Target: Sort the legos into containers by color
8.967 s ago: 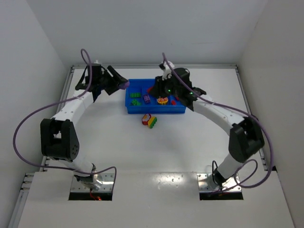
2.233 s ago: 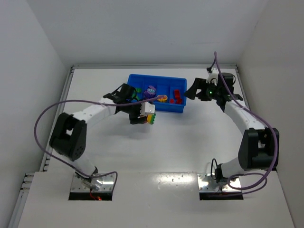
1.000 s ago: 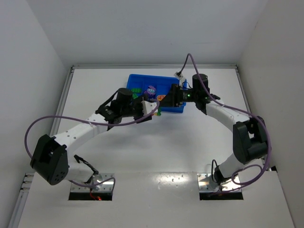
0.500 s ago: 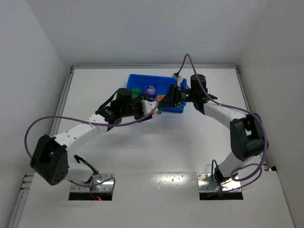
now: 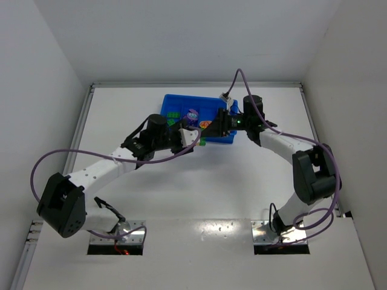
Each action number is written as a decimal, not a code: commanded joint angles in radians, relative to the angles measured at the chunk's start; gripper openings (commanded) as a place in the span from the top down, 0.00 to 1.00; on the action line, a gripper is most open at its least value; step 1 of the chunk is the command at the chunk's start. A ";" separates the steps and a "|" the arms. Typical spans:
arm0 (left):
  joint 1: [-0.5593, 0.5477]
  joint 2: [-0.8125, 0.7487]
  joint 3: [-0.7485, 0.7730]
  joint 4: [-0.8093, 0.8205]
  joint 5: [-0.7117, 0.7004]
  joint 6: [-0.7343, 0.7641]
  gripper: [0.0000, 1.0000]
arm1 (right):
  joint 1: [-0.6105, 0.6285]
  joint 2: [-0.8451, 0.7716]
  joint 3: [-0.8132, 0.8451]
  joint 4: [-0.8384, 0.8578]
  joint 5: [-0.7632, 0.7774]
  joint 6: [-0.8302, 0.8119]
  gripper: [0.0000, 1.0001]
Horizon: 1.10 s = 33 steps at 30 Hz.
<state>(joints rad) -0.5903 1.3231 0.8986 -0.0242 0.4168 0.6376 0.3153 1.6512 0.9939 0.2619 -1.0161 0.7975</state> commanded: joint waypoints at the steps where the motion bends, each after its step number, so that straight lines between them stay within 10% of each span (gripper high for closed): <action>1: -0.009 -0.044 -0.029 0.053 -0.015 -0.023 0.88 | -0.012 -0.024 -0.009 0.069 -0.047 0.002 0.99; 33: 0.058 -0.102 -0.101 -0.026 -0.033 0.050 0.90 | -0.125 -0.137 -0.087 0.033 -0.068 -0.007 1.00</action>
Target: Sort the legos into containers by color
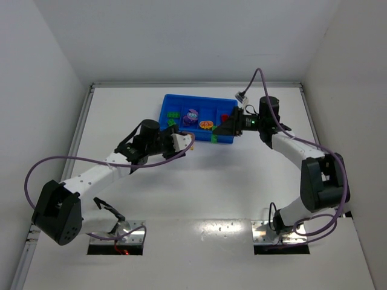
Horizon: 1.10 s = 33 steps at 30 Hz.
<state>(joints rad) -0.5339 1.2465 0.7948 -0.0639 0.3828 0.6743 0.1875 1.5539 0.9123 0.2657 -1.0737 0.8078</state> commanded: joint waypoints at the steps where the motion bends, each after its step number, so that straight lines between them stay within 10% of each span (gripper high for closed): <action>1: 0.002 -0.025 0.003 0.013 0.001 0.013 0.90 | 0.003 -0.040 -0.006 0.029 -0.011 -0.018 1.00; 15: 0.020 -0.018 0.058 0.013 -0.038 -0.082 0.90 | -0.004 0.070 0.291 -0.217 0.336 -0.323 1.00; 33: 0.129 -0.220 0.011 -0.092 -0.200 -0.203 0.90 | 0.243 0.767 1.062 -0.224 0.443 -0.183 1.00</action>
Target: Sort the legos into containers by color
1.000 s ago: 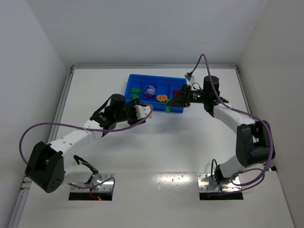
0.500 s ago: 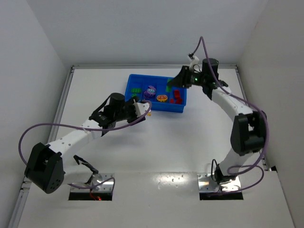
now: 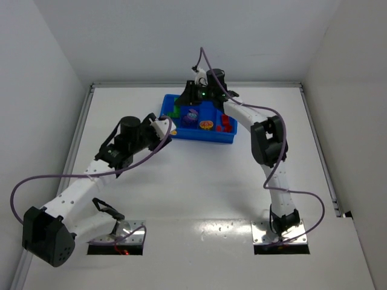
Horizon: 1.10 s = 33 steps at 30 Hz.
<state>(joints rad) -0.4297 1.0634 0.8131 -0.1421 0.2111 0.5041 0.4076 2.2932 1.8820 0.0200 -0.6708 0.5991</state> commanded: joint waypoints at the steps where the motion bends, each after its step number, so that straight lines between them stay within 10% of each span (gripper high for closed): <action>1: 0.025 -0.037 -0.008 -0.014 -0.029 -0.042 0.90 | 0.023 0.047 0.138 0.021 0.040 0.025 1.00; 8: 0.075 -0.046 -0.008 -0.037 -0.029 -0.033 0.90 | 0.056 0.190 0.276 -0.063 0.112 0.005 0.92; 21: 0.094 -0.016 0.001 -0.027 0.008 -0.015 0.90 | 0.063 0.152 0.275 -0.117 0.079 -0.027 0.27; 33: 0.075 -0.005 0.001 0.027 0.094 -0.024 0.90 | 0.034 -0.241 -0.138 0.001 -0.461 -0.018 0.26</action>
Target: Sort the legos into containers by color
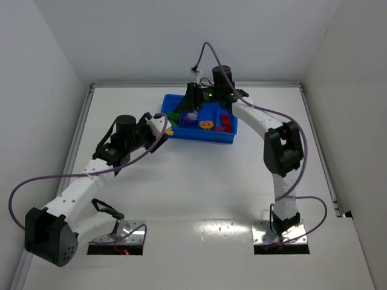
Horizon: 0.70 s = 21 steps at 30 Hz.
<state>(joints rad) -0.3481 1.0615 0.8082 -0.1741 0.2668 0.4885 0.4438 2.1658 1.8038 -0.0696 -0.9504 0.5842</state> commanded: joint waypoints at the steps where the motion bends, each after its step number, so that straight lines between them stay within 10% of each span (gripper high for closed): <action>1: -0.006 -0.003 0.006 0.068 0.038 -0.008 0.90 | -0.002 -0.133 -0.116 0.100 -0.195 -0.003 0.26; 21: -0.094 0.026 0.045 0.087 0.094 0.010 0.90 | 0.027 -0.204 -0.219 -0.018 -0.129 -0.139 0.15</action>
<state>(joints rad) -0.4156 1.0931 0.8085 -0.1448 0.3412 0.4931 0.4625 1.9644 1.5532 -0.0956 -1.0912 0.4873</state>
